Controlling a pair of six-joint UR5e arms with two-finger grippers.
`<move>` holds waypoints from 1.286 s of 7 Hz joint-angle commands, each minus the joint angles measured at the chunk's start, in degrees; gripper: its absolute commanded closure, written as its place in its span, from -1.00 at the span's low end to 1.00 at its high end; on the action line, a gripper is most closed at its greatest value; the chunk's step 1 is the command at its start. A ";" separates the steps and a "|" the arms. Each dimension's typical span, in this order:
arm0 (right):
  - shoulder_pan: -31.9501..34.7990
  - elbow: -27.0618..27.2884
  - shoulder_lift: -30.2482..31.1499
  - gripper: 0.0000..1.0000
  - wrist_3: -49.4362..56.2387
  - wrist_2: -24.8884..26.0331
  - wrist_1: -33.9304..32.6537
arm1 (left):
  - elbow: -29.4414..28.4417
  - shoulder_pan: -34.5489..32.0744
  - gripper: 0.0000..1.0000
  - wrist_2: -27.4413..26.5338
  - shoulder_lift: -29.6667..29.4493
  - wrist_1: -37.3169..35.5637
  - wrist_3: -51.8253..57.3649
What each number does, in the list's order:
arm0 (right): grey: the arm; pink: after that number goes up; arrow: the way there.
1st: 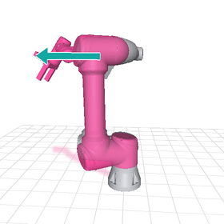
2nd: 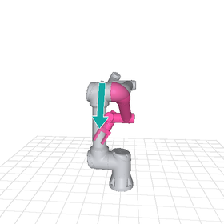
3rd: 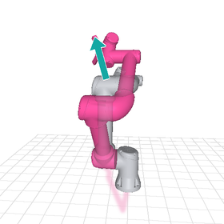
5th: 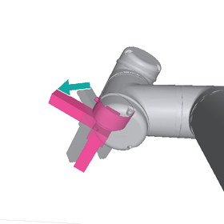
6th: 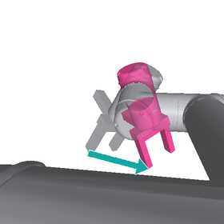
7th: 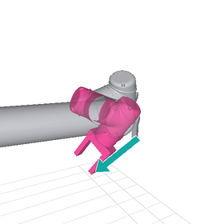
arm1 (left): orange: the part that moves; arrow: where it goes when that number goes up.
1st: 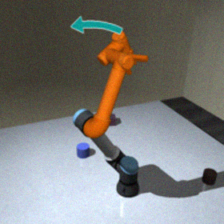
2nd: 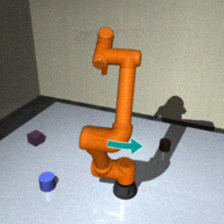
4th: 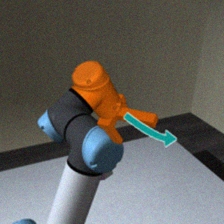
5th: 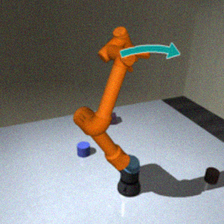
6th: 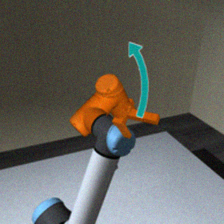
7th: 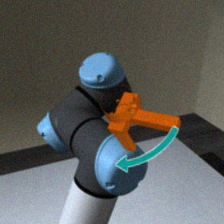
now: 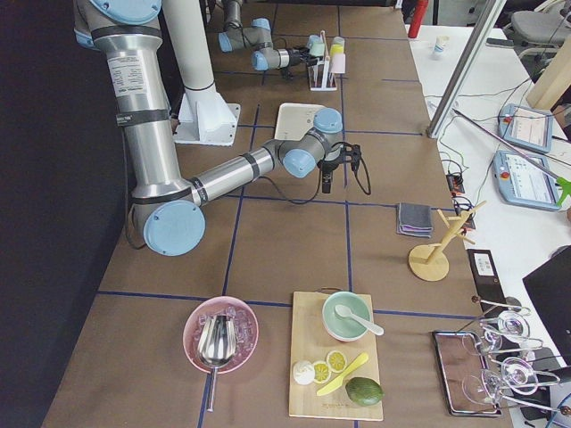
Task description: Pick up and place green cup on tray
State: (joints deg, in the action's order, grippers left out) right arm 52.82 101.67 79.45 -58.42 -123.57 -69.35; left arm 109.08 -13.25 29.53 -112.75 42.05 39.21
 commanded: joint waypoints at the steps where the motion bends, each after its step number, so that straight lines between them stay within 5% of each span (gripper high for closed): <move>1: 0.00 0.02 0.09 -1.00 -0.02 0.08 0.00 | 0.61 -0.02 0.73 0.00 0.07 -0.65 -0.01; 9: 0.09 0.02 -0.18 -1.00 -0.02 0.17 0.00 | 17.89 -3.27 0.72 0.61 -1.67 -4.26 -0.36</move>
State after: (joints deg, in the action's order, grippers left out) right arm 52.86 101.67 79.31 -58.45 -123.46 -69.35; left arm 123.31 -15.58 29.80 -113.03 37.31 39.14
